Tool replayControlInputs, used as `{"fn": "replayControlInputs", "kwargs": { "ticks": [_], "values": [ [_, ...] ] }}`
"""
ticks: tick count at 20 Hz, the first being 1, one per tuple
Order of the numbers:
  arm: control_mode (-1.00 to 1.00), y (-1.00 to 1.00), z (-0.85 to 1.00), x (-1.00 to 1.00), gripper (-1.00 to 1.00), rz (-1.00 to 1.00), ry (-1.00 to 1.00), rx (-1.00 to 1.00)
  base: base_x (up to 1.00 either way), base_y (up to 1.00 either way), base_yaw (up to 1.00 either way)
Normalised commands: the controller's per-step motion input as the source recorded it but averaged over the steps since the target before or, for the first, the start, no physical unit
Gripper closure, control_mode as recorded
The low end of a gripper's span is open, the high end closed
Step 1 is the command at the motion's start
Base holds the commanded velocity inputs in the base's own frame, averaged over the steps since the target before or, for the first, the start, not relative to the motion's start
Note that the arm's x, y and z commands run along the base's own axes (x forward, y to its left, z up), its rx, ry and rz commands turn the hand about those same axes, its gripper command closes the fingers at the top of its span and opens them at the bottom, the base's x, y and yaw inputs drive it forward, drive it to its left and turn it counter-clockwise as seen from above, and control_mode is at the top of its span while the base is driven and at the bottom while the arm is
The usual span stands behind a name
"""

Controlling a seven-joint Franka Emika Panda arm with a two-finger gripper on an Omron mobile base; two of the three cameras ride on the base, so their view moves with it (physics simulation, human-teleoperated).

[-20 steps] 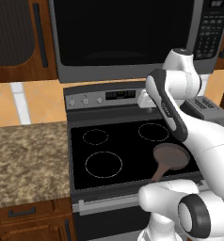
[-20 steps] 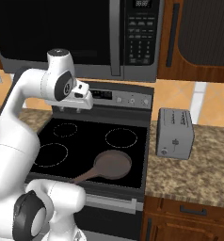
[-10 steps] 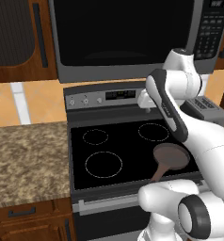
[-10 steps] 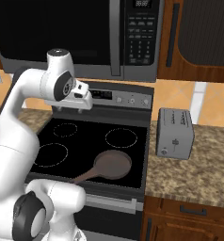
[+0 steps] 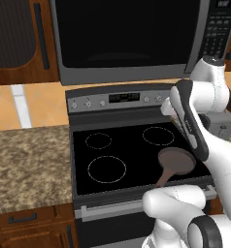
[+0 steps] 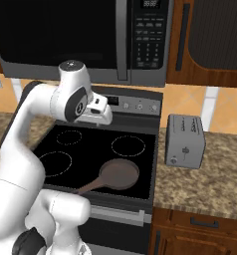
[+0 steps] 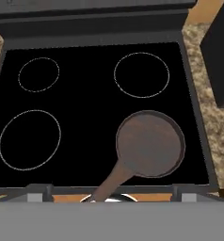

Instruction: Turn off the front right burner of the stove.

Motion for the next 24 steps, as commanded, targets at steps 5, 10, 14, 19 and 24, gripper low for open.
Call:
{"fn": "replayControlInputs", "kwargs": {
  "ticks": [5, 10, 14, 19, 24],
  "values": [
    [-1.0, -0.76, 0.0, -0.2, -1.0, 0.09, -0.35, -0.18, 0.0, 0.0, 0.0],
    [-1.0, -0.82, -0.03, -0.01, -1.0, 0.18, -0.28, -0.17, 0.0, 0.0, 0.0],
    [-1.0, -0.83, -0.17, 0.02, -1.0, 0.19, -0.16, -0.11, 0.0, 0.0, 0.0],
    [-1.0, -0.53, -0.1, 0.23, -1.0, 0.16, -0.1, -0.12, 0.0, 0.0, 0.0],
    [-1.0, -0.11, 0.0, 0.69, -1.0, 0.06, -0.03, -0.16, 0.0, 0.0, 0.0]
  ]
}}
